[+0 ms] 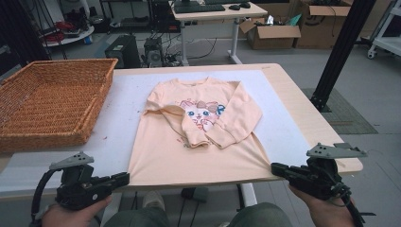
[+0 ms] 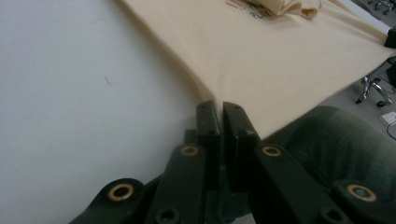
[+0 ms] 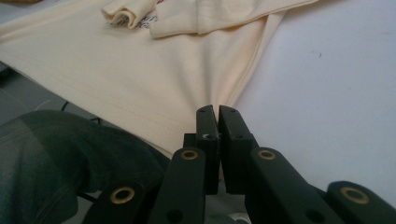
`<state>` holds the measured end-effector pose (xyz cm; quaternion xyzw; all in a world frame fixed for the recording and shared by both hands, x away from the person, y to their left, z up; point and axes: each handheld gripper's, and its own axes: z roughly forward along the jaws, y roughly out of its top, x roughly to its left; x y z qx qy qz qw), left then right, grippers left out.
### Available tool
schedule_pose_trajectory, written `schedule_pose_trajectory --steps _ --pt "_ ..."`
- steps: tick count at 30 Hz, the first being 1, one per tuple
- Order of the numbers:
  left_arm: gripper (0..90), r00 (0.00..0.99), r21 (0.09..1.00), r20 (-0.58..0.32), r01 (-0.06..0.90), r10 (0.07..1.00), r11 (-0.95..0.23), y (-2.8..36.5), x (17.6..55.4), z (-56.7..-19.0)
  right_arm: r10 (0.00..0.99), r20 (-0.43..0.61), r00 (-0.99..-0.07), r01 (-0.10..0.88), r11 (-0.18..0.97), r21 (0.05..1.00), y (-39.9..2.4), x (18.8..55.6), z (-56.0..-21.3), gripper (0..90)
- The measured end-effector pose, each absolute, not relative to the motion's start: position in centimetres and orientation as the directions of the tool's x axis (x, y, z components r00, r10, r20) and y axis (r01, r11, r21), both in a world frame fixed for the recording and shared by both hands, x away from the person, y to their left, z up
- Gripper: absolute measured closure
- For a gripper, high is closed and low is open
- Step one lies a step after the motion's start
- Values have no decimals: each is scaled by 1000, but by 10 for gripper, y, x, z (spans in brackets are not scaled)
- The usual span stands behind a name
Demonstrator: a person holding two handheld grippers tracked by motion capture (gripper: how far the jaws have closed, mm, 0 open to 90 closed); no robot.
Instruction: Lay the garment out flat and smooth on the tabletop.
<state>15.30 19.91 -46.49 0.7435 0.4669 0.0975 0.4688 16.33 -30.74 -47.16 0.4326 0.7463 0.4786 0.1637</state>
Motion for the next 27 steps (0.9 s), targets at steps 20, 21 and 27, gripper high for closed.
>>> schedule_pose_trajectory --steps 20,21,27 --pt "494 509 830 -205 543 836 -126 177 324 -397 831 43 -555 385 210 899 -311 319 -404 549" --pt "494 511 827 -203 546 836 -133 175 336 -396 831 41 -555 385 213 898 -309 329 -403 548" --pt "517 527 812 -185 558 829 -173 155 394 -397 828 41 -560 408 233 883 -310 384 -408 545"
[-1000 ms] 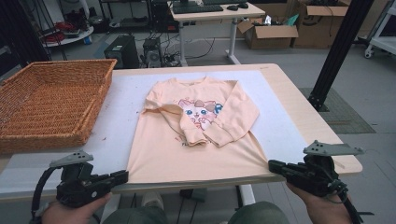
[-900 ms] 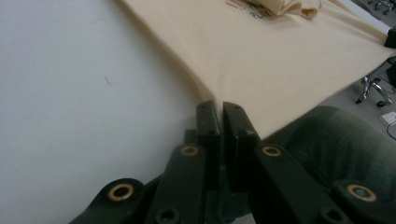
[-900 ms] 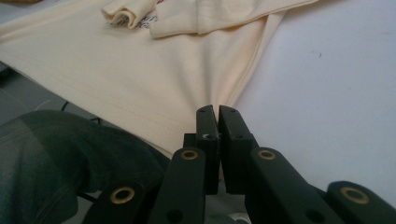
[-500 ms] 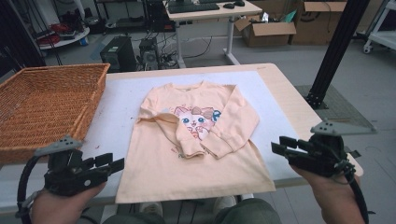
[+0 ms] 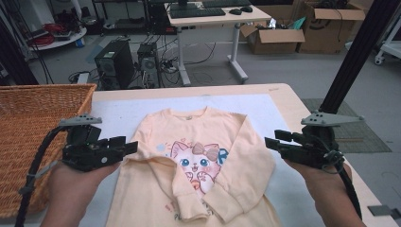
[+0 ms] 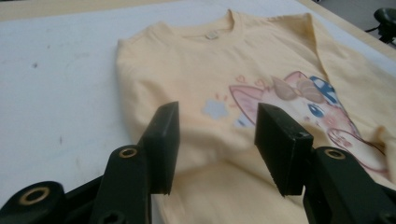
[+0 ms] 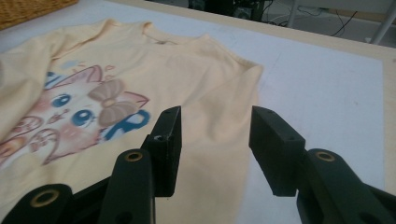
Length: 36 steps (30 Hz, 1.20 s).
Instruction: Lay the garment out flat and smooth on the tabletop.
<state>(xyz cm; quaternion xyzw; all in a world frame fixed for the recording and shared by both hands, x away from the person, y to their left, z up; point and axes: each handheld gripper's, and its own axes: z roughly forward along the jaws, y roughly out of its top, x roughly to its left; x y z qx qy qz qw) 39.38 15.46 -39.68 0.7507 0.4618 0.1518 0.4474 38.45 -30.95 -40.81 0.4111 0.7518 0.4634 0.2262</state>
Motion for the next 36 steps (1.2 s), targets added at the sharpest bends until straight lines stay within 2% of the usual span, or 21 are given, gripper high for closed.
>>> schedule_pose_trajectory --steps 9,16,17,19,20,21,26,36 --pt "524 478 757 -155 619 864 -207 143 459 -414 819 100 -565 476 225 850 -314 461 -416 522" --pt "529 395 708 -167 686 903 -170 147 495 -438 779 139 -611 536 277 798 -291 513 -428 466" --pt "570 394 698 -169 695 903 -172 148 498 -442 775 149 -615 559 295 775 -288 519 -433 487" --pt "703 399 717 -157 675 903 -174 151 499 -444 753 160 -638 593 348 726 -283 526 -445 649" --pt "780 410 722 -173 671 895 -168 153 499 -445 763 123 -634 573 358 737 -282 524 -446 770" --pt "827 405 727 -189 670 895 -150 154 500 -445 760 118 -639 570 364 737 -283 525 -446 854" --pt "859 389 740 -233 666 892 -97 167 506 -445 781 120 -613 563 326 759 -294 533 -445 879" --pt "858 368 738 -234 670 900 -82 161 534 -446 812 47 -582 570 365 737 -301 570 -436 879"
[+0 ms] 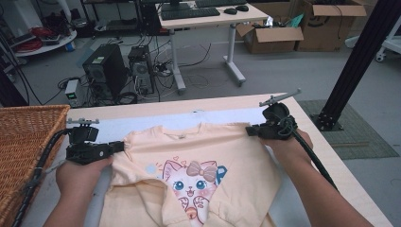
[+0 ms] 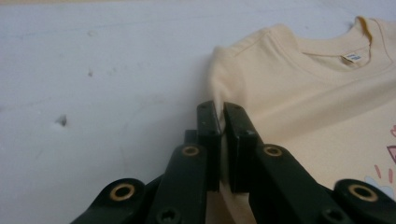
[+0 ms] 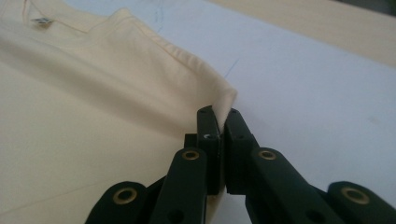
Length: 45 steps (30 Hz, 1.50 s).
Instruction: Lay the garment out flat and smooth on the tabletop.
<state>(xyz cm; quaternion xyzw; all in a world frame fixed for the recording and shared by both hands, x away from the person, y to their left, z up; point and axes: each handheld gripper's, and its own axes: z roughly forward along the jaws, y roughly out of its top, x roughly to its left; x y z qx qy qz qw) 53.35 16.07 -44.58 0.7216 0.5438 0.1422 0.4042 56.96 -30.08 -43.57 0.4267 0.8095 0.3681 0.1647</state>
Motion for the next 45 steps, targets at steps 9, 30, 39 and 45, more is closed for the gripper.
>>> schedule_pose_trajectory --steps 9,30,39,45 --pt "509 335 745 -242 665 911 -46 159 528 -438 840 5 -543 566 362 741 -300 567 -428 541" --pt "428 432 759 -264 645 862 -91 148 322 -433 822 50 -567 533 320 783 -313 348 -434 482" --pt "434 427 747 -284 660 858 -81 147 233 -448 818 101 -566 564 296 771 -314 262 -443 521" --pt "528 441 757 -287 649 850 -81 146 209 -453 814 105 -571 555 289 780 -315 232 -453 554"
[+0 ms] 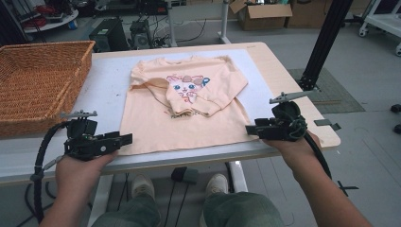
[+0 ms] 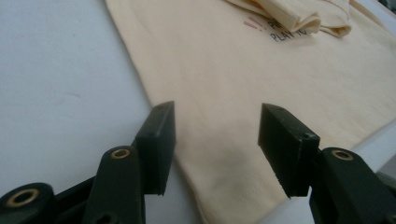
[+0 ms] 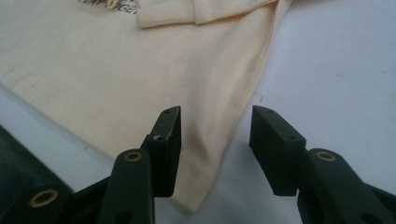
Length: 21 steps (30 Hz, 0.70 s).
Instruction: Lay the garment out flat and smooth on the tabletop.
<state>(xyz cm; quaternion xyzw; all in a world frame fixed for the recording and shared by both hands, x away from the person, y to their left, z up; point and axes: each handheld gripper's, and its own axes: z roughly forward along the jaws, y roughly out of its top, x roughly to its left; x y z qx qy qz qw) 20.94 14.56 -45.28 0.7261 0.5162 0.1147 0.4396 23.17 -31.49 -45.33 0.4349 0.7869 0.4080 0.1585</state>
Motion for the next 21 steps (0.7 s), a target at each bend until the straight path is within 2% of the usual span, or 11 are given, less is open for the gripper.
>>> schedule_pose_trajectory --steps 5,8,11,21 --pt "725 464 764 -267 636 845 -108 142 199 -457 820 98 -565 543 280 791 -317 218 -456 634" --pt "880 476 768 -270 631 837 -111 144 196 -460 812 122 -570 547 265 794 -320 213 -457 831" --pt "900 477 768 -282 632 832 -102 147 194 -460 816 131 -563 548 250 799 -320 209 -457 872" --pt "900 485 762 -275 636 830 -119 155 170 -457 830 115 -545 545 247 801 -325 188 -457 872"
